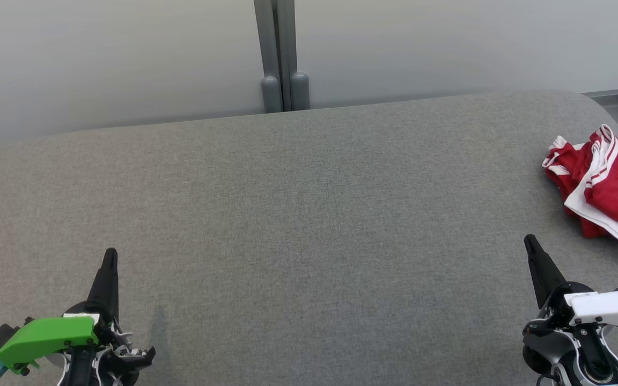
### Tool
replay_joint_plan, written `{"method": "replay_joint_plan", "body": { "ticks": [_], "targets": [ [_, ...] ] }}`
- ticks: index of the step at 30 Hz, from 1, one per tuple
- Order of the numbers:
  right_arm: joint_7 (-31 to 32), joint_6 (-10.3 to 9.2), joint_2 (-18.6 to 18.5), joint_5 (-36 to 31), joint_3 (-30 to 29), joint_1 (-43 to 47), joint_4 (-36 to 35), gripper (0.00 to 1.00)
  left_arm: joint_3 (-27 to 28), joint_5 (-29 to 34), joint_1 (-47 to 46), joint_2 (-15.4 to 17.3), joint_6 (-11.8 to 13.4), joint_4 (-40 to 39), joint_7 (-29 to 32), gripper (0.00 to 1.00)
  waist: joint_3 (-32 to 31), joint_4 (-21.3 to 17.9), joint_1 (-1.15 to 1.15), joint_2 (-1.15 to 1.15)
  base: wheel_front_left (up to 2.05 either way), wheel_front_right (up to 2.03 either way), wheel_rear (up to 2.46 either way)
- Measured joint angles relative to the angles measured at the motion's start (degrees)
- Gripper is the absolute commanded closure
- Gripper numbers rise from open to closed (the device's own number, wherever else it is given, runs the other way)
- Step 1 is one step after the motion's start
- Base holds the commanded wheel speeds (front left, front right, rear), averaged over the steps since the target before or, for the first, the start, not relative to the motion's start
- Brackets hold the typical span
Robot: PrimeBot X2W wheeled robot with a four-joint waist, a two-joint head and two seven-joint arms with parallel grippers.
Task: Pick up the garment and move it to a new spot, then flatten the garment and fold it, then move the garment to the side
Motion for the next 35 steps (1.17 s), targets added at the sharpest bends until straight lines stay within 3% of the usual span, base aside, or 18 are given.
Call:
{"method": "replay_joint_plan", "body": {
  "ticks": [35],
  "targets": [
    [0.0, 0.00, 0.0, 0.0, 0.0, 0.0, 0.0, 1.00, 0.0, 0.0, 0.0, 0.0, 0.0, 0.0, 0.0, 1.00, 0.0, 0.0, 0.00, 0.00, 0.00, 0.00, 0.00]
  ]
}}
